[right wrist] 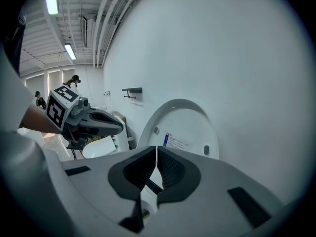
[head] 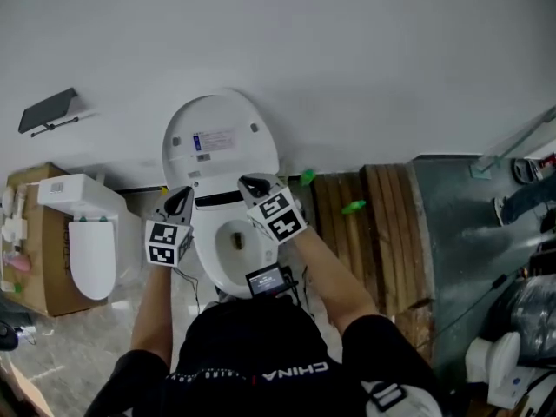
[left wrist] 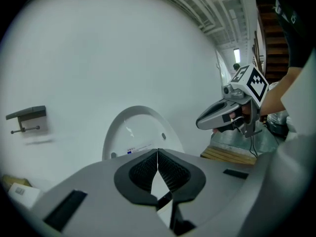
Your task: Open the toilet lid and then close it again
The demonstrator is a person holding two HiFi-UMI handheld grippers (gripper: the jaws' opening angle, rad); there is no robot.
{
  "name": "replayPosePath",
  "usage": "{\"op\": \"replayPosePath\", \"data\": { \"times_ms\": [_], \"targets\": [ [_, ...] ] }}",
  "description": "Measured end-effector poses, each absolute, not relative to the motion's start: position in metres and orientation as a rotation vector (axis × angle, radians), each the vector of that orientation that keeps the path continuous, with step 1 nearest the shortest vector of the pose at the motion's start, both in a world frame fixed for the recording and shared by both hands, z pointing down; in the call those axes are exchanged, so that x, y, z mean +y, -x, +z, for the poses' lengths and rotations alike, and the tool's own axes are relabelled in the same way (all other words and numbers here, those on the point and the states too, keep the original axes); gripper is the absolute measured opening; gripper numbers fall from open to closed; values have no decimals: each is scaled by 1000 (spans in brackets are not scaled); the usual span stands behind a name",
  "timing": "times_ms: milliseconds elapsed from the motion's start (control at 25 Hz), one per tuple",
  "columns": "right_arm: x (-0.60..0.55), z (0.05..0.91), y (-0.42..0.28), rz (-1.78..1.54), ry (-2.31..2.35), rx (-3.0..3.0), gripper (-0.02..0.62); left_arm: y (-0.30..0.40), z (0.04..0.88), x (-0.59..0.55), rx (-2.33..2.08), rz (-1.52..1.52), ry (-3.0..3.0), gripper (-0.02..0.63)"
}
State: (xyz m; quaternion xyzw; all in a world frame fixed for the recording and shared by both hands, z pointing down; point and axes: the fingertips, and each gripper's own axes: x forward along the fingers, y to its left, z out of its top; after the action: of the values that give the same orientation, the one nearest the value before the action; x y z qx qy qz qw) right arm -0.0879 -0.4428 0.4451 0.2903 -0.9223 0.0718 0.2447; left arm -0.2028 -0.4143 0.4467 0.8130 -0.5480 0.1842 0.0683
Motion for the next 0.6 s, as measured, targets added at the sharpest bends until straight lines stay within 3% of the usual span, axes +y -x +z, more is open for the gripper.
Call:
{"op": "replayPosePath", "data": {
  "times_ms": [320, 440, 600],
  "targets": [
    [-545, 389, 115, -130, -793, -2495, 20, 220, 401, -509, -1635, 710, -2578, 22],
    [-578, 376, 130, -164, -738, -2478, 106, 228, 388, -547, -1617, 773, -2598, 113],
    [-617, 379, 148, -209, -660, -2420, 148, 241, 385, -591, -1613, 847, -2588, 176]
  ]
}}
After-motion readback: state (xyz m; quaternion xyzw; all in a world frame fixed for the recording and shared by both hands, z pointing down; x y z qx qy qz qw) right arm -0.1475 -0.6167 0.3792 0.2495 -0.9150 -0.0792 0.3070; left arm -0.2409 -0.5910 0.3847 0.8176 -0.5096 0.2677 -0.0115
